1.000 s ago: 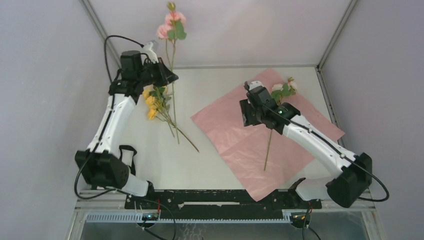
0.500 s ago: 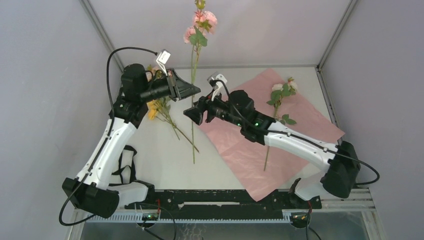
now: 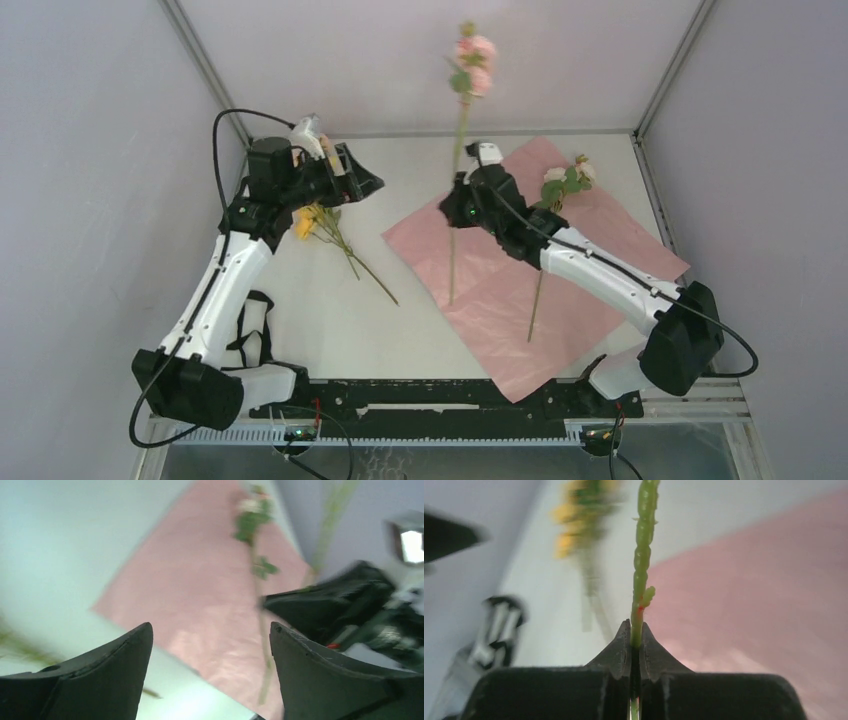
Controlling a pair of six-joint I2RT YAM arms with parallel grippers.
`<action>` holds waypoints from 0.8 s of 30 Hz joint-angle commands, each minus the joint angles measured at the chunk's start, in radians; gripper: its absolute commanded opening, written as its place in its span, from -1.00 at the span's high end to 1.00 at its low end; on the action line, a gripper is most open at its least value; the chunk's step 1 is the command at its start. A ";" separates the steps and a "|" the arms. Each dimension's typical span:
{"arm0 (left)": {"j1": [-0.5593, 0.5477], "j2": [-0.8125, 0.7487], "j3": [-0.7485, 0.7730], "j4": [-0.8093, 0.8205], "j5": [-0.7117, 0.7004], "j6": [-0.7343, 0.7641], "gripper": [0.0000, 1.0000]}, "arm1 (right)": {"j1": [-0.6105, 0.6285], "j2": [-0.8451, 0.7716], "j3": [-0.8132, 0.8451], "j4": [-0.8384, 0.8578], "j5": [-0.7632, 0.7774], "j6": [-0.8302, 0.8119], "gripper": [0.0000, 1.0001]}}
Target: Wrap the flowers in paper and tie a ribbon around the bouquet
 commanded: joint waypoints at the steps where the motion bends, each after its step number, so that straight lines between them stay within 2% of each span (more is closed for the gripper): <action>1: 0.137 0.081 -0.084 -0.100 -0.306 0.045 -0.77 | -0.176 -0.030 -0.001 -0.396 0.233 0.048 1.00; 5: 0.173 0.219 -0.106 -0.108 -0.369 0.022 -0.64 | -0.333 0.040 -0.039 -0.498 0.207 0.014 1.00; 8: 0.172 0.318 -0.097 -0.112 -0.378 -0.002 -0.42 | -0.409 0.111 -0.041 -0.527 0.255 -0.009 1.00; 10: 0.174 0.382 -0.089 -0.117 -0.387 -0.017 -0.29 | -0.447 0.156 -0.041 -0.523 0.262 -0.018 0.81; 11: 0.174 0.417 -0.083 -0.119 -0.390 -0.019 -0.17 | -0.466 0.171 -0.041 -0.518 0.259 -0.029 0.59; 13: 0.173 0.464 -0.075 -0.129 -0.395 -0.028 -0.10 | -0.489 0.191 -0.041 -0.518 0.263 -0.039 0.29; 16: 0.172 0.505 -0.076 -0.129 -0.404 -0.037 -0.08 | -0.492 0.188 -0.041 -0.534 0.300 -0.052 0.13; 24: 0.172 0.580 -0.059 -0.130 -0.466 -0.041 0.16 | -0.410 0.106 -0.040 -0.542 0.315 -0.080 0.10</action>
